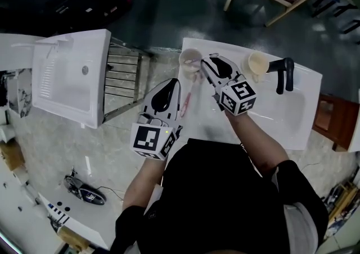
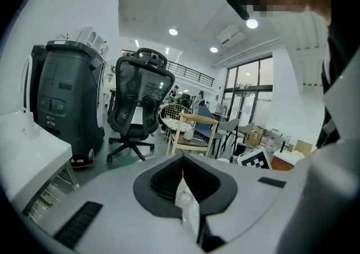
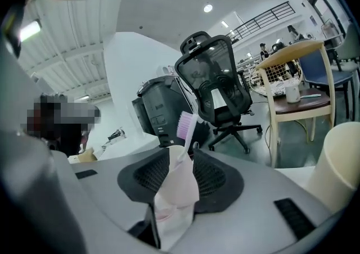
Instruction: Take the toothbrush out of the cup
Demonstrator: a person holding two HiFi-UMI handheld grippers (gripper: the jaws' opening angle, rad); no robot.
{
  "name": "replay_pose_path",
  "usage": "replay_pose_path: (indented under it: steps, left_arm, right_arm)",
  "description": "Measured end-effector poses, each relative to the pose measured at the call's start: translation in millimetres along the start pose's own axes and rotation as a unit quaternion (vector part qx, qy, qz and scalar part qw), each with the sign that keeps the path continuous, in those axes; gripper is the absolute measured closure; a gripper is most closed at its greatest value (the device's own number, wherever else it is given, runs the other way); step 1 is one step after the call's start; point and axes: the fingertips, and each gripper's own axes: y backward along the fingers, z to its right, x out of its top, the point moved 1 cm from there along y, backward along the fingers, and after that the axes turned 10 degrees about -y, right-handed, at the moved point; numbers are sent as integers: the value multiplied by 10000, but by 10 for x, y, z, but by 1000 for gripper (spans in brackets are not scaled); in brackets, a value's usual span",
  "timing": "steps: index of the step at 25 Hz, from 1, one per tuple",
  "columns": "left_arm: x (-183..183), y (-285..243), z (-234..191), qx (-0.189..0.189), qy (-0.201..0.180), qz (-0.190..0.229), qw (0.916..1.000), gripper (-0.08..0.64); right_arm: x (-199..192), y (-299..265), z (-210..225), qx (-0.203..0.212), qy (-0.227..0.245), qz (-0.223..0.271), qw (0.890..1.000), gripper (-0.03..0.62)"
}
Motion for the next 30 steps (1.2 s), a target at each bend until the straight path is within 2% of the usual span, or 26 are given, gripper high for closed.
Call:
replay_pose_path:
  steps: [4, 11, 18, 24, 27, 30]
  left_arm:
    - [-7, 9, 5, 1, 82, -2, 10000, 543]
    - [-33, 129, 2, 57, 89, -35, 9999, 543]
    - [3, 386, -53, 257, 142, 105, 9995, 543]
    - [162, 729, -33, 266, 130, 465, 9985, 543]
    - [193, 890, -23, 186, 113, 583, 9981, 543]
    - [192, 971, 91, -69, 100, 657, 9978, 543]
  right_arm:
    - [9, -41, 13, 11, -12, 5, 10000, 489]
    - [97, -71, -31, 173, -233, 166, 9994, 536]
    - [358, 91, -353, 98, 528, 204, 9983, 548]
    - [740, 451, -853, 205, 948, 603, 9935, 548]
    - [870, 728, -1175, 190, 1198, 814, 9893, 548]
    - [897, 1073, -1426, 81, 1437, 923, 9853, 548]
